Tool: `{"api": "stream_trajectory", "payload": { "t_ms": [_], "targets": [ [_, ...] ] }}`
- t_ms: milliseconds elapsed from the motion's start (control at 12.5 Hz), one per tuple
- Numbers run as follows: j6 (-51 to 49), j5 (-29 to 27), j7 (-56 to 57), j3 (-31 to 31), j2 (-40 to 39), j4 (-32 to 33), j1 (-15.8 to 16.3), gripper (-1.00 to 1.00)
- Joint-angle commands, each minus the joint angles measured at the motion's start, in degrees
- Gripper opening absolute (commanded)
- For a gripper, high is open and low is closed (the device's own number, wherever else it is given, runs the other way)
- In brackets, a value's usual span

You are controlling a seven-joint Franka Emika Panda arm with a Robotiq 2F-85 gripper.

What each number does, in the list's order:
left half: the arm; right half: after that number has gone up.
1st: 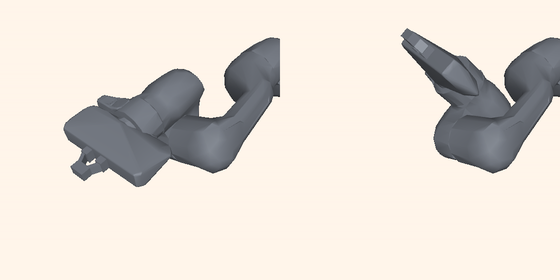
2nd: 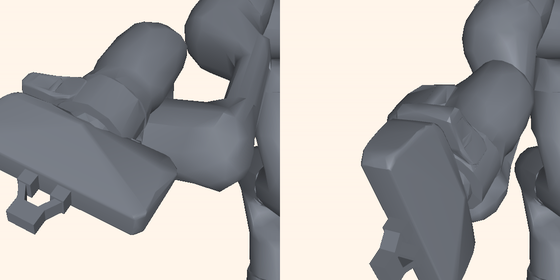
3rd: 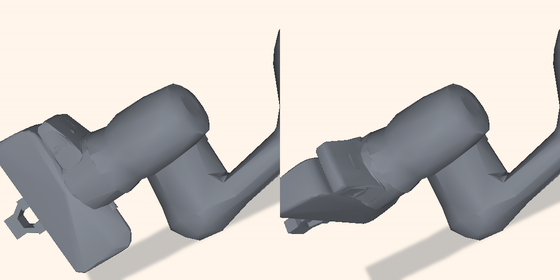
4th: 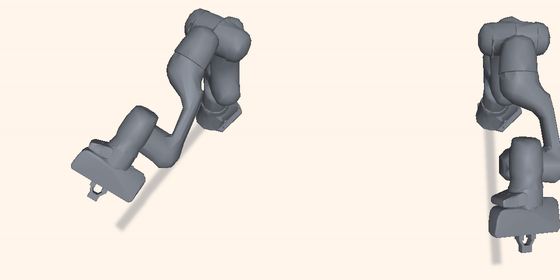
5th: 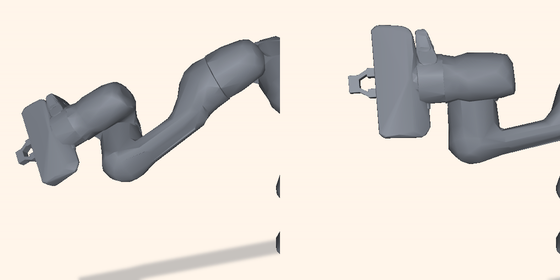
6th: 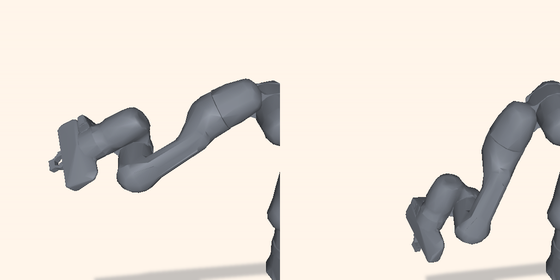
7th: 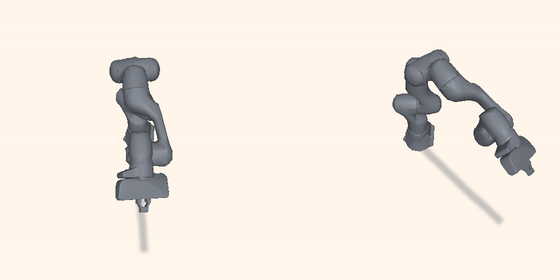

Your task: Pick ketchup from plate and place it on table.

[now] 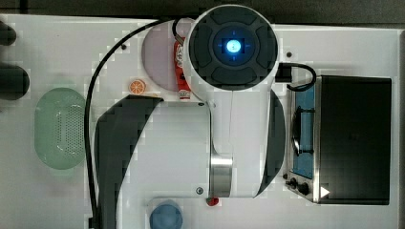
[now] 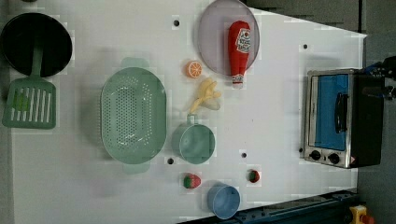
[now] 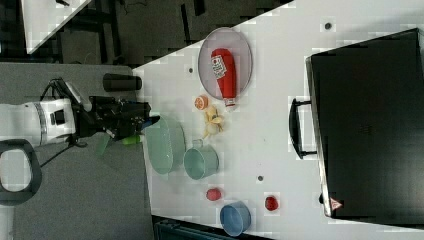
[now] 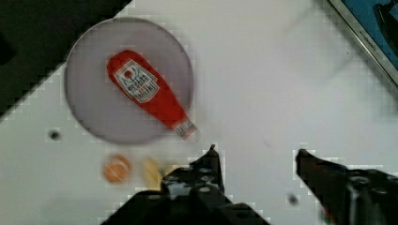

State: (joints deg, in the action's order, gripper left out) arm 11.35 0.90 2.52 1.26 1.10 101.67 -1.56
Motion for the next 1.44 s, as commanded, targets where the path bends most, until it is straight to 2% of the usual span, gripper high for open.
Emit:
{"api": "stream_trajectory", "payload": {
  "t_ms": [80,240,640,880,1440],
  "targets": [
    [-11.3,-1.6,-2.8,2.6,11.0,2.6,-5.9,0.60],
    [-11.1,-1.6,-2.7,3.0,10.5,2.9,-5.8,1.00],
    [-8.9,-1.6,-1.8,5.4,4.8,3.1,-4.8,1.00],
    [-4.8,-1.6,2.6,7.1,-1.0,3.1,-4.5,1.00],
    [10.0,-1.3,22.5,8.0,-16.5,2.9,-2.8,1.00]
  ]
}}
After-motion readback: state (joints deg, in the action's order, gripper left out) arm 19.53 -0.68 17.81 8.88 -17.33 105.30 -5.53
